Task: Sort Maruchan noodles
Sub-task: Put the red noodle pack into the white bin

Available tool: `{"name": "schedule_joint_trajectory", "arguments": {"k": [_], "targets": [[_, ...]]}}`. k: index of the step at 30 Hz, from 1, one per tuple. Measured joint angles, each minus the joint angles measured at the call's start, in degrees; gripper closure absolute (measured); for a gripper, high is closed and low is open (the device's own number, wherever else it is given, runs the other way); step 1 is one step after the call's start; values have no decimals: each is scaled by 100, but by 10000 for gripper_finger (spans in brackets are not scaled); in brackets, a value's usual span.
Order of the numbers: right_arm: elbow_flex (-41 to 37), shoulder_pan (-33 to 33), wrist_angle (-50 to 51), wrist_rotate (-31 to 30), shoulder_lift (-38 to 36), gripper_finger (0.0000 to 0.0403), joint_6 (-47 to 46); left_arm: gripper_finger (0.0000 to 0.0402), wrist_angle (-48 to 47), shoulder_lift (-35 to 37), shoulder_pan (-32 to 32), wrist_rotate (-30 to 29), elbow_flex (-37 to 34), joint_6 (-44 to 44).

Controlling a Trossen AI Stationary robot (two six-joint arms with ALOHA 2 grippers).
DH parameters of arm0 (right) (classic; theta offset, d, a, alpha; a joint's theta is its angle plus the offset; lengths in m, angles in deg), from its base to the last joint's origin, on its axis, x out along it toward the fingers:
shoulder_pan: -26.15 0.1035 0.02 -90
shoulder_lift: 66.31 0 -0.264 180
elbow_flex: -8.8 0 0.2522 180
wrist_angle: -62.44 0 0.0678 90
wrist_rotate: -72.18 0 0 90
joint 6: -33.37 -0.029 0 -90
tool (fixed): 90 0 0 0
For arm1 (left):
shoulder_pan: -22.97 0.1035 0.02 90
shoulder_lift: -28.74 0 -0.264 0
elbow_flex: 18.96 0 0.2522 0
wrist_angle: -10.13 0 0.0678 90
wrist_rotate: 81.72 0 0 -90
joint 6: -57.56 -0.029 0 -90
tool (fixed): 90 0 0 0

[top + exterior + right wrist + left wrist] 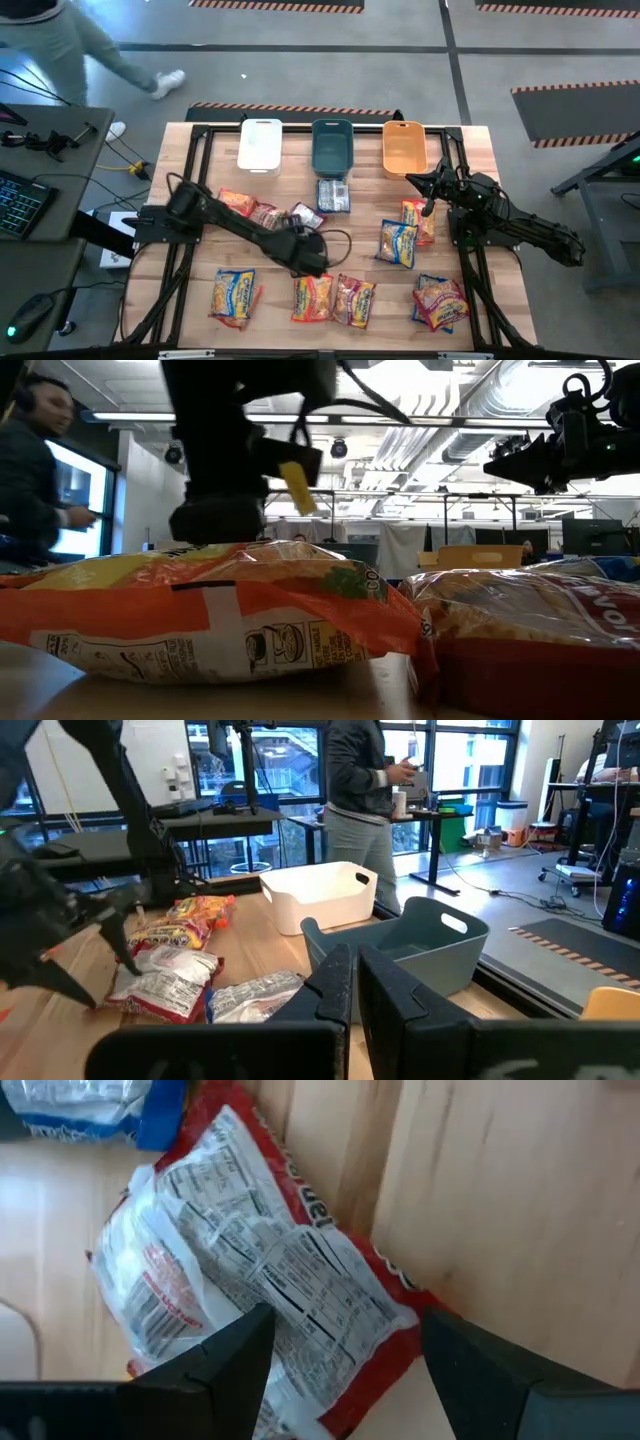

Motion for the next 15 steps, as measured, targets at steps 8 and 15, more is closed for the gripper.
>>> {"name": "schedule_joint_trajectory", "arguments": {"k": [8,15], "targets": [[0,0,26,-2,0,399,13,164,-591,-406,-78,-326,1079,403],[0,0,35,0,0,399,-4,164,-395,-499,78,-549,1149,606]]}}
